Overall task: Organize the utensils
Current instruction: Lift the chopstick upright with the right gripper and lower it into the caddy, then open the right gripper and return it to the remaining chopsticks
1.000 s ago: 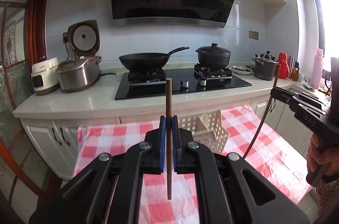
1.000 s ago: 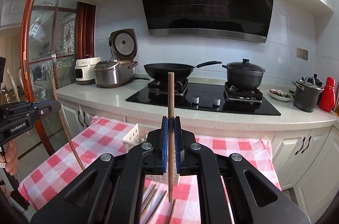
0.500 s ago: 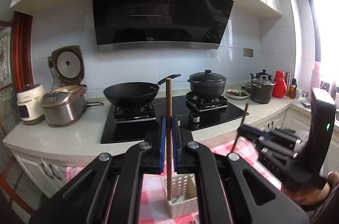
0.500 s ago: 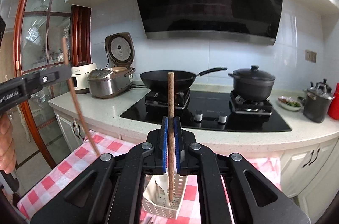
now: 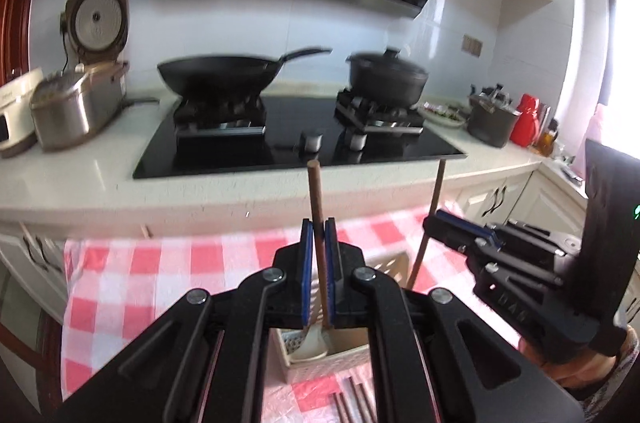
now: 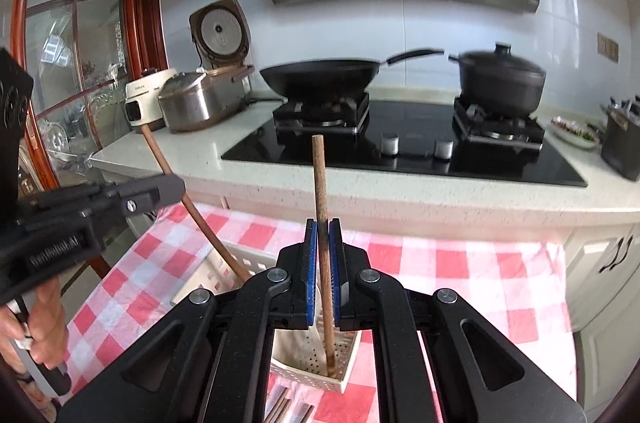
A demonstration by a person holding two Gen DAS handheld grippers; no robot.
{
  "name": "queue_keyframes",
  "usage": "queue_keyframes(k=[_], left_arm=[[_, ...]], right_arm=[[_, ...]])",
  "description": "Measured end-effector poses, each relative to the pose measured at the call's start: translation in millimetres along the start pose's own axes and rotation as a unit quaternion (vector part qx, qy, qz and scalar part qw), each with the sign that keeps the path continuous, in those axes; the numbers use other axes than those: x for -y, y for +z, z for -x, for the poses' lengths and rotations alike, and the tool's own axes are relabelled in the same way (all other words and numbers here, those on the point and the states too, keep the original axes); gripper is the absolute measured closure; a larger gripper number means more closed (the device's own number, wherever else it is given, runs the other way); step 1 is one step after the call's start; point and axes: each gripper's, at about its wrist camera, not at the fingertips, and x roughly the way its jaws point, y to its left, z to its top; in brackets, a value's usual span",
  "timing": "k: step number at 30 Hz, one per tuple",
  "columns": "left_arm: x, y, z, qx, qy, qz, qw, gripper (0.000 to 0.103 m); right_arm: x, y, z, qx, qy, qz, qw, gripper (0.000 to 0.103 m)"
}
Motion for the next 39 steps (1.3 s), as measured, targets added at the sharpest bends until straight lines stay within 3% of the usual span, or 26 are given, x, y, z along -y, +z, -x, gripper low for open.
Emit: queue_keyframes(k=[5, 7, 9, 11, 13, 18, 23, 28, 34, 39], left_arm=[[-12, -15, -14, -0.013, 0.014, 0.012, 0.9997, 0.096], [-17, -20, -12, -0.012, 0.020, 0.016, 0.9996, 0.092], [-23, -25, -7, -0.009, 0.031, 0.022, 0.9992, 0.067], [-29, -26, 0, -0.002, 0.035, 0.032, 0.9989, 0.063], [-35, -29, 7, 0.000, 0.039, 0.039, 0.9985, 0.062], [-48, -50, 40, 0.021, 0.067, 0.063, 0.9955, 0.032], [-52, -87, 76, 0.040, 0.119, 0.067, 0.9899, 0.011], [-52, -137, 107, 0.036, 0.137, 0.079, 0.9867, 0.008], [-47, -194, 124, 0.011, 0.127, 0.114, 0.9852, 0.008], [-28, -226, 120, -0.012, 0.128, 0.092, 0.9874, 0.008]], right_arm=[[9, -9, -11, -0.014, -0.001, -0.023, 1.000, 0.093], [12, -11, -10, -0.012, -0.007, -0.028, 1.000, 0.087], [15, -14, -4, -0.009, -0.007, -0.034, 0.999, 0.078], [18, -15, 4, -0.001, -0.006, -0.039, 0.999, 0.071], [18, -19, 17, 0.006, -0.011, -0.035, 0.999, 0.071], [20, -40, 51, 0.020, -0.025, -0.033, 0.999, 0.071], [23, -77, 83, 0.019, -0.040, -0.039, 0.998, 0.071], [23, -124, 101, -0.006, -0.038, -0.059, 0.998, 0.071], [19, -173, 102, -0.047, -0.029, -0.077, 0.995, 0.071], [4, -209, 89, -0.093, -0.024, -0.065, 0.993, 0.071]])
